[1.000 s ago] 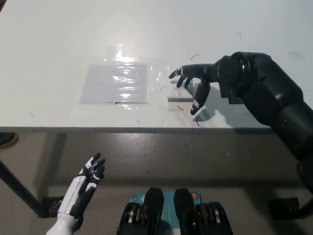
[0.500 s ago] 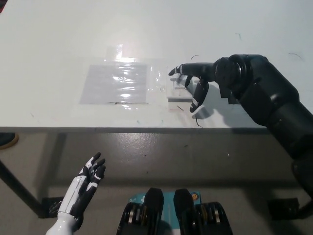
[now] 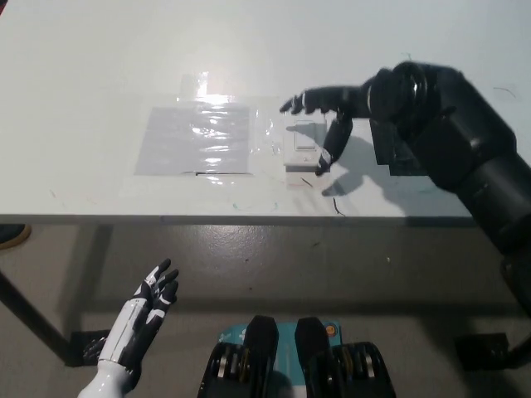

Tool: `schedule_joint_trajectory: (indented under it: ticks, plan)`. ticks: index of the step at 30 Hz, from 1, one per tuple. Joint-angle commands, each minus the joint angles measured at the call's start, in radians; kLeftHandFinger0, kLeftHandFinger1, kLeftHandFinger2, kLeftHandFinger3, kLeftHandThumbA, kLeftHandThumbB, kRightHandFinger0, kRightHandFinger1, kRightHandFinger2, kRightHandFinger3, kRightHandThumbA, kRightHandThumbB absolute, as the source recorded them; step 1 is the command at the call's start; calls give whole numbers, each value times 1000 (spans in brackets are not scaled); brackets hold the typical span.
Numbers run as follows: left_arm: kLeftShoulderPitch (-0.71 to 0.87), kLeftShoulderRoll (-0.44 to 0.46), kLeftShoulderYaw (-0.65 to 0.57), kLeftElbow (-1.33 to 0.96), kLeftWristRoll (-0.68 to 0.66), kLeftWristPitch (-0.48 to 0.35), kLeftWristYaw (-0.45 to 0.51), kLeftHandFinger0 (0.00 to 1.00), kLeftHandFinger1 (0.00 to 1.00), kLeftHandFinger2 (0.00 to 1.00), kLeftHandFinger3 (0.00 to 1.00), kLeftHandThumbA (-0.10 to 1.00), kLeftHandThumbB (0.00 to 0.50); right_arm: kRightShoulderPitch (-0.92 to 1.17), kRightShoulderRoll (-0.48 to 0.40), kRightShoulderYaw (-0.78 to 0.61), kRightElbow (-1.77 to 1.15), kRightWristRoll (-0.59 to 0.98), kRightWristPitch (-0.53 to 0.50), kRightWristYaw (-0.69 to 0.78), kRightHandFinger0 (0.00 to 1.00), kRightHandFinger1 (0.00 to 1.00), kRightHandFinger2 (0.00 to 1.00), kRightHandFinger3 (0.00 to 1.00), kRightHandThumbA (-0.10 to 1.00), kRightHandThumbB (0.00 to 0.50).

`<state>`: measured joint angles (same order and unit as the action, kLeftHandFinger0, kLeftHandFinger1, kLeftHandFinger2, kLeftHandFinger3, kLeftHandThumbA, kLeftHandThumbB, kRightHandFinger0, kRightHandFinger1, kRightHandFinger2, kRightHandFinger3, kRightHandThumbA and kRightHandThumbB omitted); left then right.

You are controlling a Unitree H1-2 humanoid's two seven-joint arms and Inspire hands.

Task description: A white switch is kept at the centre of the table close to the robot and the robot uses its right hand to press it to turn it on

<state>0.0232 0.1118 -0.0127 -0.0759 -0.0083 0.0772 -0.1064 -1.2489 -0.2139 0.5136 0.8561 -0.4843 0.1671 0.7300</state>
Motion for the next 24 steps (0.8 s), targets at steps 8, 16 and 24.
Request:
schedule_joint_trajectory:
  ticks: [8,16,24]
  plan:
    - [-5,17,-6,-37,2,0,-12,1000,1000,1000,1000,815,45,-103,-25,-25,-69,22,49,57,1000,1000,1000,1000,1000,272]
    - [-3,15,-9,-33,1,-2,-12,1000,1000,1000,1000,800,59,-66,-13,-37,-71,40,94,61,1000,1000,1000,1000,1000,261]
    - [-7,19,-8,-31,-7,-6,-18,1000,1000,1000,1000,799,55,-19,-5,-2,-48,19,33,40,1000,1000,1000,1000,1000,319]
